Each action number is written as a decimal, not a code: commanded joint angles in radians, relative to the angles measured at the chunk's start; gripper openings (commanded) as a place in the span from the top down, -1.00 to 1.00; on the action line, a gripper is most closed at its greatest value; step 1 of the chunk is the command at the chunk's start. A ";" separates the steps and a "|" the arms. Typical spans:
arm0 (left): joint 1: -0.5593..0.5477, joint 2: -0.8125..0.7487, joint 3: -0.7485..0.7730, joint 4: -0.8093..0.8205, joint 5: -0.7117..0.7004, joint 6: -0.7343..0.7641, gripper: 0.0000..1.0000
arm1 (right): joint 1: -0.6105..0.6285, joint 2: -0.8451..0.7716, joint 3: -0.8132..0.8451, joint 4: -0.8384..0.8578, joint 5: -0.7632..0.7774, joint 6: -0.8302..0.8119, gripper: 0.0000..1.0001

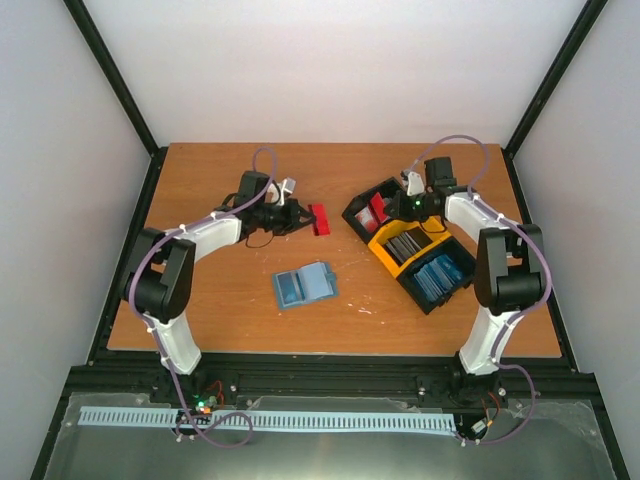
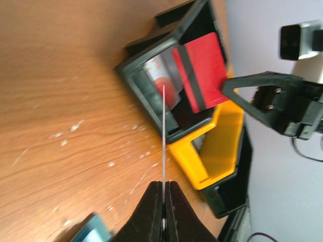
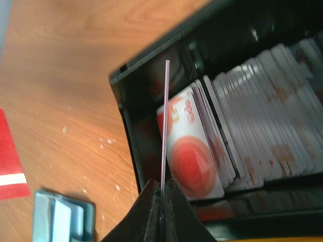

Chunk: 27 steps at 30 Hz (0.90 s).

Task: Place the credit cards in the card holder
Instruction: Place the credit card in the storage box.

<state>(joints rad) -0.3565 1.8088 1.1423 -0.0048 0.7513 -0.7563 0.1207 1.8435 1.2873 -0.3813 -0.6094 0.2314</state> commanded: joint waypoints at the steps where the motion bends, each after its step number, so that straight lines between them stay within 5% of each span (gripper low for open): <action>1: 0.004 -0.066 -0.046 -0.101 -0.090 0.108 0.99 | 0.030 0.030 0.080 -0.163 0.066 -0.143 0.94; 10: 0.005 -0.128 -0.097 -0.108 -0.133 0.123 0.99 | 0.098 0.126 0.186 -0.241 0.171 -0.169 0.94; 15: 0.005 -0.136 -0.104 -0.109 -0.140 0.128 0.99 | 0.114 0.144 0.224 -0.243 0.292 -0.174 0.71; 23: 0.005 -0.143 -0.110 -0.103 -0.147 0.123 0.99 | 0.179 0.073 0.219 -0.202 0.504 -0.156 0.60; 27: 0.005 -0.166 -0.138 -0.069 -0.143 0.118 0.99 | 0.202 0.002 0.207 -0.212 0.462 -0.129 0.48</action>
<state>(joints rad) -0.3542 1.6920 1.0271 -0.1047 0.6117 -0.6552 0.3000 1.9518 1.4971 -0.6033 -0.1646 0.0746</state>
